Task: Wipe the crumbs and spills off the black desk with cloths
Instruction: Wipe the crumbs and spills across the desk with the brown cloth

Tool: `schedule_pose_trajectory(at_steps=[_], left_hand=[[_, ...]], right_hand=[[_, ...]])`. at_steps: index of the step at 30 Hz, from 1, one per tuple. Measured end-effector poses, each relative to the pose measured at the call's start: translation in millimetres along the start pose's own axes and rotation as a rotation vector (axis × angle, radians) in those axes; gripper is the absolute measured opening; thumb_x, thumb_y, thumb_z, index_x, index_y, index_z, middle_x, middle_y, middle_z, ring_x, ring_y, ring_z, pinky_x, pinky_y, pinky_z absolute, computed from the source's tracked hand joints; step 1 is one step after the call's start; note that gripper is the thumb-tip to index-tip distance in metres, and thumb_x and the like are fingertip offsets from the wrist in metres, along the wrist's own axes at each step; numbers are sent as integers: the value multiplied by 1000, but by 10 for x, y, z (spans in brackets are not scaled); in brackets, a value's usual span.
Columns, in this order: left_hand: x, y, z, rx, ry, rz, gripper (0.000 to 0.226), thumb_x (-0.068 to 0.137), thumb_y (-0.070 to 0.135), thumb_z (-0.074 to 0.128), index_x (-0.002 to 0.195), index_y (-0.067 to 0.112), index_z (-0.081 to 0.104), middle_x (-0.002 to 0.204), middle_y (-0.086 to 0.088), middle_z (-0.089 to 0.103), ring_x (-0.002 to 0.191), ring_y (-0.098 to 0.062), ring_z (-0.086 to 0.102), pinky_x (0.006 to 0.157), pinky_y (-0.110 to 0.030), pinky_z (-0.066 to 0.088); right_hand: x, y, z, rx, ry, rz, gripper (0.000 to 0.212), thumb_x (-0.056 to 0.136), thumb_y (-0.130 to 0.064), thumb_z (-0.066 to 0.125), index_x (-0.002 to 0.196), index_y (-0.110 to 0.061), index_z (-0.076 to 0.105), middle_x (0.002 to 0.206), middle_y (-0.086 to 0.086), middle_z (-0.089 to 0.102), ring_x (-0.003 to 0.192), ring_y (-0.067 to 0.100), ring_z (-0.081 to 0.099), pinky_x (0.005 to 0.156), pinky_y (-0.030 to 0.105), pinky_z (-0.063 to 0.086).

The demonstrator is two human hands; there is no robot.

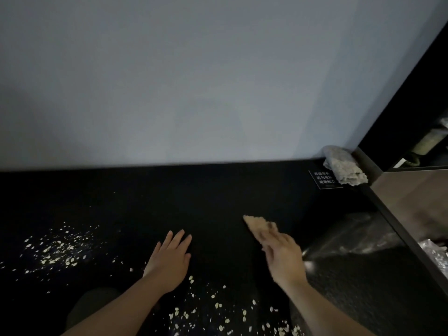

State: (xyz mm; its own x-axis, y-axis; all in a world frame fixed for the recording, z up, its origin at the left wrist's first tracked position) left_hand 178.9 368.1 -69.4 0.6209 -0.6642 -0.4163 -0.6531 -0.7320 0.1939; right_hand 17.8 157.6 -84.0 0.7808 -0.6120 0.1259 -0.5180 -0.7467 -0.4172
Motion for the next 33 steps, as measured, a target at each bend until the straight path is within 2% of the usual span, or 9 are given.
schedule_pose_trajectory(at_steps=[5, 8, 12, 15, 18, 22, 26, 30, 33], left_hand=[[48, 129, -20, 2, -32, 26, 53, 102, 34, 24, 150, 24, 2, 158, 2, -8, 145, -21, -9, 118, -40, 6], [38, 174, 3, 36, -35, 36, 54, 102, 34, 23, 150, 25, 1, 158, 2, -9, 144, -21, -10, 117, -41, 6], [6, 344, 47, 69, -52, 73, 53, 102, 34, 23, 149, 28, -1, 157, 3, -12, 144, -21, -12, 117, -43, 2], [29, 529, 81, 66, -51, 125, 53, 102, 34, 22, 149, 29, -1, 157, 3, -12, 144, -21, -14, 117, -42, 0], [49, 655, 116, 58, -42, 152, 53, 102, 34, 22, 149, 29, 0, 157, 3, -12, 144, -21, -14, 116, -42, -1], [33, 640, 142, 63, -39, 151, 52, 102, 33, 23, 149, 30, 0, 157, 4, -12, 144, -20, -14, 116, -41, -1], [-3, 650, 167, 61, -21, 151, 53, 102, 34, 23, 149, 30, -1, 157, 4, -12, 143, -20, -14, 117, -40, -1], [-19, 690, 178, 65, -19, 152, 53, 102, 34, 23, 149, 28, -1, 157, 2, -13, 144, -21, -14, 117, -40, -1], [-53, 705, 166, 81, -37, 182, 53, 102, 34, 23, 149, 27, -1, 157, 0, -13, 144, -20, -13, 117, -38, 0]], right_hand=[[-299, -603, 40, 151, -222, -352, 41, 85, -13, 63, 120, -35, 59, 124, -17, 58, 111, 1, 46, 99, 27, 38], [-109, -5, -166, 119, 89, -111, 53, 67, 4, 74, 108, -28, 66, 114, -2, 67, 94, 22, 65, 82, 39, 54], [-167, 472, -335, -67, 144, 301, 52, 92, -20, 51, 141, -28, 39, 151, -1, 33, 132, 21, 40, 101, 40, 37], [-347, -128, -164, 1, 136, -40, 65, 77, -15, 66, 136, -35, 46, 138, -6, 50, 118, 13, 54, 89, 34, 52], [-489, -443, -14, -11, -20, -347, 36, 81, -27, 55, 112, -43, 59, 126, -16, 58, 106, 5, 59, 83, 28, 54], [-357, 388, -297, -70, 83, 21, 50, 81, -3, 61, 117, -37, 62, 132, -5, 57, 106, 20, 60, 90, 40, 50], [-546, 968, -651, -88, 138, 409, 42, 92, -17, 52, 130, -34, 52, 145, -6, 42, 127, 22, 43, 103, 40, 32], [-692, 177, -265, 46, 55, 125, 49, 80, -7, 66, 114, -42, 60, 118, -14, 63, 105, 14, 58, 92, 34, 43], [-724, -219, -140, 110, -137, -203, 39, 87, -15, 60, 118, -39, 59, 125, -17, 58, 111, 8, 51, 99, 31, 39]])
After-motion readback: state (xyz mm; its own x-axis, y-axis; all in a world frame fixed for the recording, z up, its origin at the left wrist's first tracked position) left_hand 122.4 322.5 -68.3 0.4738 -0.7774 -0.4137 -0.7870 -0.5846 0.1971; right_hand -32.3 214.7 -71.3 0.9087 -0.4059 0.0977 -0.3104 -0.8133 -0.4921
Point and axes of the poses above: each hand's wrist, its own x-axis towards the middle knuckle, its own z-axis out of the palm, y = z × x, the point moved 4 cm from there along x, towards the middle knuckle
